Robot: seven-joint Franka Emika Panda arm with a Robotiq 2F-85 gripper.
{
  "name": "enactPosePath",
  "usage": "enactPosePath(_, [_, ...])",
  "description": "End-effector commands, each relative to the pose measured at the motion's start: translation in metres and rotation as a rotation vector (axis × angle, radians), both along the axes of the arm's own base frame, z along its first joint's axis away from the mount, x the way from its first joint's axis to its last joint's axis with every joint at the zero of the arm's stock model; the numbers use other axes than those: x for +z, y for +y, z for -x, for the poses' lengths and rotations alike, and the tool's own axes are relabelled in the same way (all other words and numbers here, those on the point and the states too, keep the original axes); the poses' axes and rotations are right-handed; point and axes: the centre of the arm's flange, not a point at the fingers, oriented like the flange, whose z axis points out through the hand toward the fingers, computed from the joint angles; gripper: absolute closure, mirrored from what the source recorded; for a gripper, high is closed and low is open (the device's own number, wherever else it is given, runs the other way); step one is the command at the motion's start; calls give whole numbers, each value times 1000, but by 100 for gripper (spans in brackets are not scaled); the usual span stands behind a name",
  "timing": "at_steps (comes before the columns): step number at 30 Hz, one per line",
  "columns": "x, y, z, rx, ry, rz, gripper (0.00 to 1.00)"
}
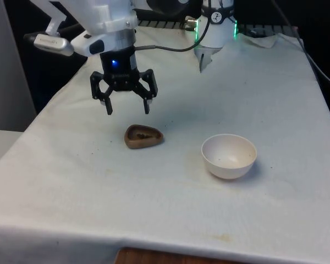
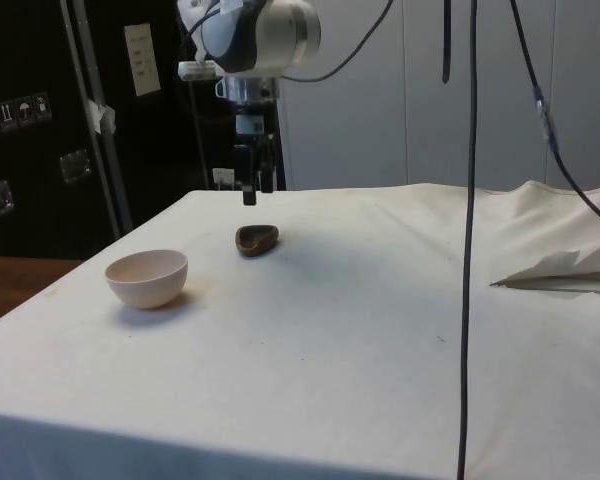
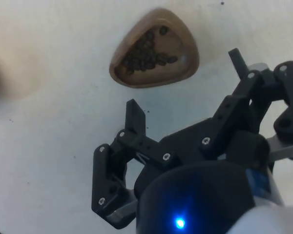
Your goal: Pour the coffee beans from the cup into the bowl.
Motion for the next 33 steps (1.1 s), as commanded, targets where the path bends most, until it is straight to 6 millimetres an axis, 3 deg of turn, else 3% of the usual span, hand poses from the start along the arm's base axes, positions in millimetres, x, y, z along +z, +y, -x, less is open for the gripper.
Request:
enactPosePath(1, [-4, -1, 0, 0, 1, -26, 0])
enactPosePath(33, [-39, -12, -5, 15, 17, -27, 0])
